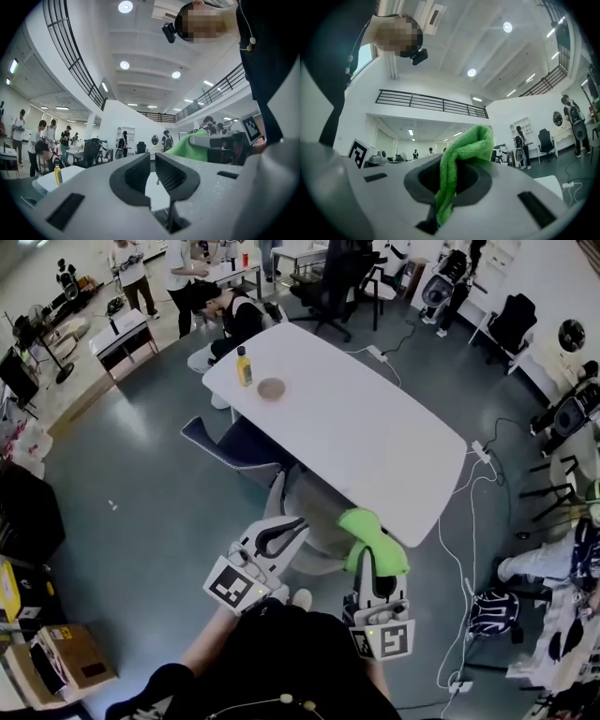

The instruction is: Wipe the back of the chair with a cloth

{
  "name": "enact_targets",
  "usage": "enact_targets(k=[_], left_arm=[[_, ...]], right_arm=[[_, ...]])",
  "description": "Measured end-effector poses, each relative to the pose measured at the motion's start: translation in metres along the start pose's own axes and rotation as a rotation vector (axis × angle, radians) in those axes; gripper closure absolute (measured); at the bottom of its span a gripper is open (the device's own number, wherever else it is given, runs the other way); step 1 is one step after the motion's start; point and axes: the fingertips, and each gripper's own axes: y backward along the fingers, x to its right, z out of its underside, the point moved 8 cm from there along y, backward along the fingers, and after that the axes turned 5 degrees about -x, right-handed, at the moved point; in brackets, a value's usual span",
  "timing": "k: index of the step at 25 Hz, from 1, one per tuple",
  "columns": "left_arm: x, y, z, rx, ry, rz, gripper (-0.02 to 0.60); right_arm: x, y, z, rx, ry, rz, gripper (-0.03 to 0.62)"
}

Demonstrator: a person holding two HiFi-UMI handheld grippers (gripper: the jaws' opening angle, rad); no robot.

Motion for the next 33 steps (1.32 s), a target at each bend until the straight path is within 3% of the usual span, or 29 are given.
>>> enact_targets(k=[23,33], left_arm=[[0.000,-0.018,-0.009,0.003,0.013,-0.030,0.546],[0.002,-0.019,-0.007,0.004,0.017,-0.038,0.545]], right_arm=[[0.018,-0.004,-0.016,0.061,0.019,0.011,0.574],[0.030,0.007,-0.004,-0.009,0.026,0.051,0.574]])
